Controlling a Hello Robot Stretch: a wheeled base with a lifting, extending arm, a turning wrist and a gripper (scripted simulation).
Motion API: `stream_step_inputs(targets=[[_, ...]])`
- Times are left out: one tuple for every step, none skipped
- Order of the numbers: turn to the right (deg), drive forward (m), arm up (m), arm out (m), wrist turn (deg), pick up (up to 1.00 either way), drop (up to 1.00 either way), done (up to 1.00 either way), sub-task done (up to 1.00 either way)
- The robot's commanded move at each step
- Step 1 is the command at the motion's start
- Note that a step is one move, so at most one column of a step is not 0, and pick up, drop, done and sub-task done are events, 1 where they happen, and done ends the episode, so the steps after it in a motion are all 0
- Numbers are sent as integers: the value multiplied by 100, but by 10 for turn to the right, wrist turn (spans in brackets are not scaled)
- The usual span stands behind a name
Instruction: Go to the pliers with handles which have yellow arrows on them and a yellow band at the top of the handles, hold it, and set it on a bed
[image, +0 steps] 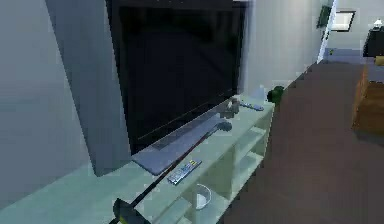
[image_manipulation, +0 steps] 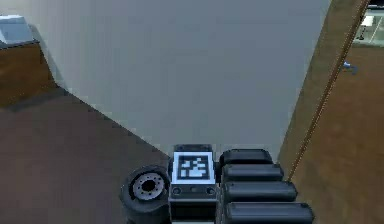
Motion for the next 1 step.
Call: stream_step_inputs(targets=[[420,0,0,0,0,0,0,0,0]])
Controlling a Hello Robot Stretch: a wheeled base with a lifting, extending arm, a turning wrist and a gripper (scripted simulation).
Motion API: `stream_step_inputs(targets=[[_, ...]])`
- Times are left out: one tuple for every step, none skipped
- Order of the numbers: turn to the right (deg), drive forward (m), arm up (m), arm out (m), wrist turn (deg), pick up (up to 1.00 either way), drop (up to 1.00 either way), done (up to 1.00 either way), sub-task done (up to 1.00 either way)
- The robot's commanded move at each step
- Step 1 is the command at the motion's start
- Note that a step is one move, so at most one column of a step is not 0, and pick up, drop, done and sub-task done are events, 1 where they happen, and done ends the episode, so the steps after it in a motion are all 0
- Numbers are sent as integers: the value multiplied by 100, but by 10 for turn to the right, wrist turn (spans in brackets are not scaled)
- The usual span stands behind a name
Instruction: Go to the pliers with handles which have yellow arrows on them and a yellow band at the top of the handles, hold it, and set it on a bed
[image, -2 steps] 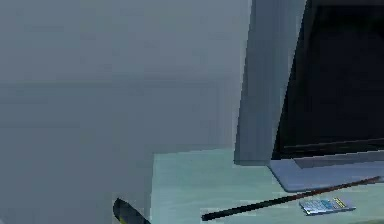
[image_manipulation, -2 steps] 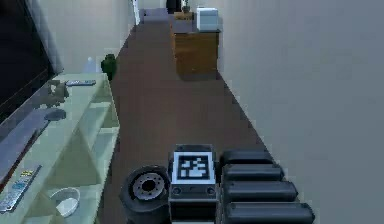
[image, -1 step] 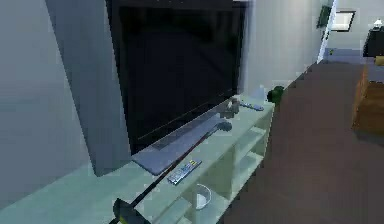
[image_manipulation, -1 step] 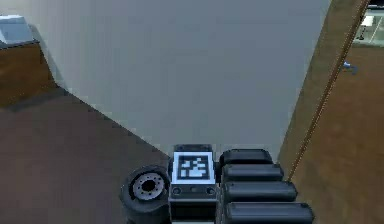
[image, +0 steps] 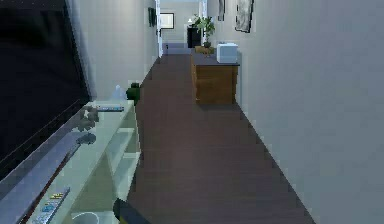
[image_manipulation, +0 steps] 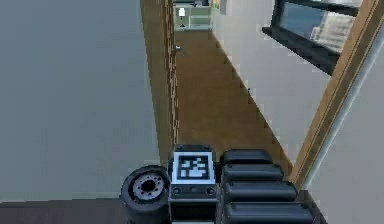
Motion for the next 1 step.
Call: stream_step_inputs(targets=[[0,100,0,0,0,0,0,0,0]])
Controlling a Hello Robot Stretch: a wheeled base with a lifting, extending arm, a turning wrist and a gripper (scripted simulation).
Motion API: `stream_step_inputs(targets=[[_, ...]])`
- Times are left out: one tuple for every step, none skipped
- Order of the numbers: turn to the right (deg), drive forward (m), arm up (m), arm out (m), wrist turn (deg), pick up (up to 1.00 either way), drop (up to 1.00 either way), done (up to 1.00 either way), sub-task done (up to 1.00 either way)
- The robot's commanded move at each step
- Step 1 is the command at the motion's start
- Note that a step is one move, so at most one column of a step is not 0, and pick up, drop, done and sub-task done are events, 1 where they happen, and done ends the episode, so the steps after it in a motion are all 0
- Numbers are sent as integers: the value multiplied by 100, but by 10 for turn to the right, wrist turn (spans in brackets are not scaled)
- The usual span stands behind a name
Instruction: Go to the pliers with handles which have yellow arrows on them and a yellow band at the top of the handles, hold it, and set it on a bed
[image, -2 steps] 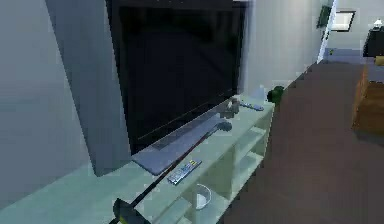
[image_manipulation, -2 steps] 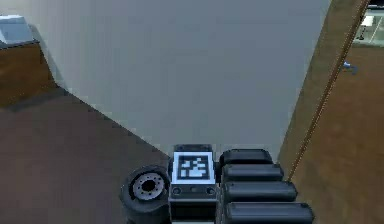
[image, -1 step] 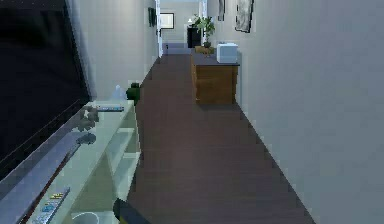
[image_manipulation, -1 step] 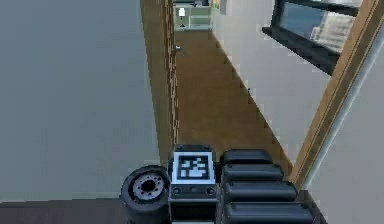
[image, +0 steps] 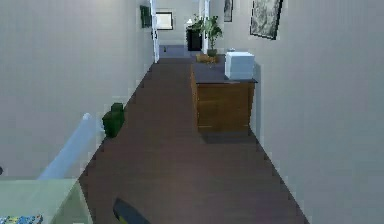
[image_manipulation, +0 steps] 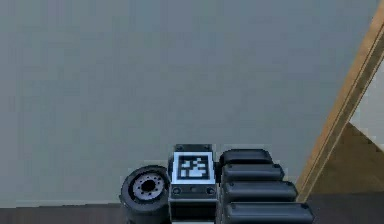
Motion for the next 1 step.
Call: stream_step_inputs(targets=[[30,0,0,0,0,0,0,0,0]])
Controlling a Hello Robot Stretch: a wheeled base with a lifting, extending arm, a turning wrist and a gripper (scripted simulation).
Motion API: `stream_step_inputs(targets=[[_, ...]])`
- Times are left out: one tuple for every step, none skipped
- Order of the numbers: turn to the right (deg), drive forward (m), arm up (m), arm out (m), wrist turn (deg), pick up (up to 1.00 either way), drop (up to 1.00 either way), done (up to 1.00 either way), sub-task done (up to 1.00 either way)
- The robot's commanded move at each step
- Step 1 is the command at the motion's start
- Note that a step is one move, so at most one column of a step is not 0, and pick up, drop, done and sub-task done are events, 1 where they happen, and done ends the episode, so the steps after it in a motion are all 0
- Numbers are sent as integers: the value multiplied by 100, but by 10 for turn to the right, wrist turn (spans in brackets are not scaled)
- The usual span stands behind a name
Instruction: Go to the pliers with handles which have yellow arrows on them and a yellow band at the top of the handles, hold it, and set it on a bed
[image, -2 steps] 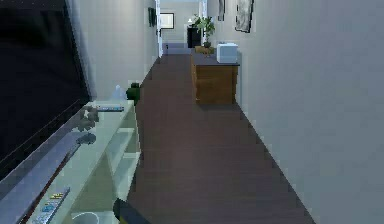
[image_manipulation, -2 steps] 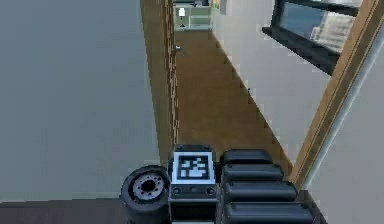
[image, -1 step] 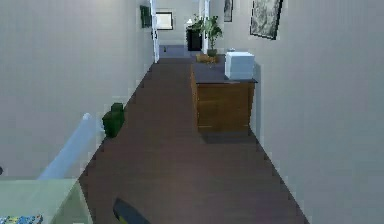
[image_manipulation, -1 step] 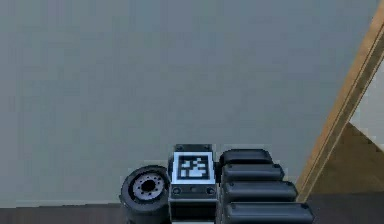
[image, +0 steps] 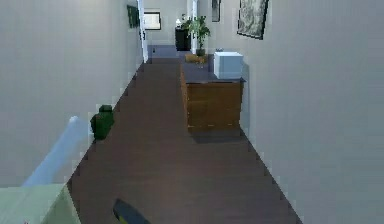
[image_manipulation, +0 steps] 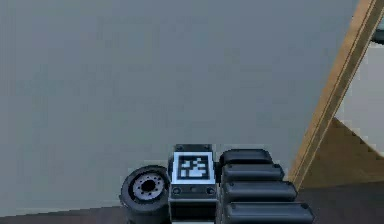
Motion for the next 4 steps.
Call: stream_step_inputs(targets=[[0,95,0,0,0,0,0,0,0],[-270,0,0,0,0,0,0,0,0],[0,100,0,0,0,0,0,0,0],[-30,0,0,0,0,0,0,0,0]])
